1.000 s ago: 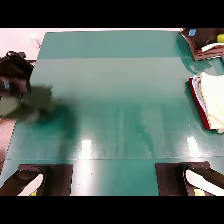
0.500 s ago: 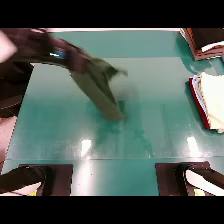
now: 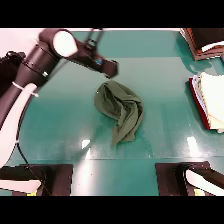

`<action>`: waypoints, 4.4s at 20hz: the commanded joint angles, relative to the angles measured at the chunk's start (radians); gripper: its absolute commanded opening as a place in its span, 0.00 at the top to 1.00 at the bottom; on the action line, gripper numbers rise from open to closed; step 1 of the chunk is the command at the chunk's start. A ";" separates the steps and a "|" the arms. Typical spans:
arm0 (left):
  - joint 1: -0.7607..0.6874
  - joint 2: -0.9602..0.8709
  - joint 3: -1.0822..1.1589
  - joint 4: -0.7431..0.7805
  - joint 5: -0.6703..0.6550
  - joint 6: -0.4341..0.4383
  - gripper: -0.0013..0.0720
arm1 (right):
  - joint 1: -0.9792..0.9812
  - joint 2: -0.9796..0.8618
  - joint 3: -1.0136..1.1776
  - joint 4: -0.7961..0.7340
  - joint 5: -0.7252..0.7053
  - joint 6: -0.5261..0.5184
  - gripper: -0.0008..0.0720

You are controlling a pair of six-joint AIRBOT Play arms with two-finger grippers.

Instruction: Fold the shirts.

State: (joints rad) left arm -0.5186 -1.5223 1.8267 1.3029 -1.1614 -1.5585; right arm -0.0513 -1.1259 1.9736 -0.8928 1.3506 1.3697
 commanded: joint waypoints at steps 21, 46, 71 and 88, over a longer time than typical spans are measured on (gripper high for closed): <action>0.224 -0.195 -0.370 -0.288 0.274 0.033 0.95 | 0.000 0.009 -0.068 0.000 0.193 0.003 0.97; 0.306 -0.179 -0.087 -0.225 -0.007 0.076 0.95 | 0.393 -0.180 -1.268 0.234 -0.395 -0.229 0.97; 0.307 0.643 0.012 0.003 -0.282 0.127 0.95 | -0.446 0.230 -0.103 -0.146 0.265 0.051 0.97; 0.572 0.120 -0.380 -0.165 0.109 0.143 0.16 | -0.119 -0.431 -0.235 -0.273 0.098 0.089 0.54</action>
State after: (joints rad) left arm -0.0341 -1.3586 1.3426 1.2022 -1.0550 -1.3998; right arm -0.1616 -1.4967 1.6539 -1.2140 1.4567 1.4548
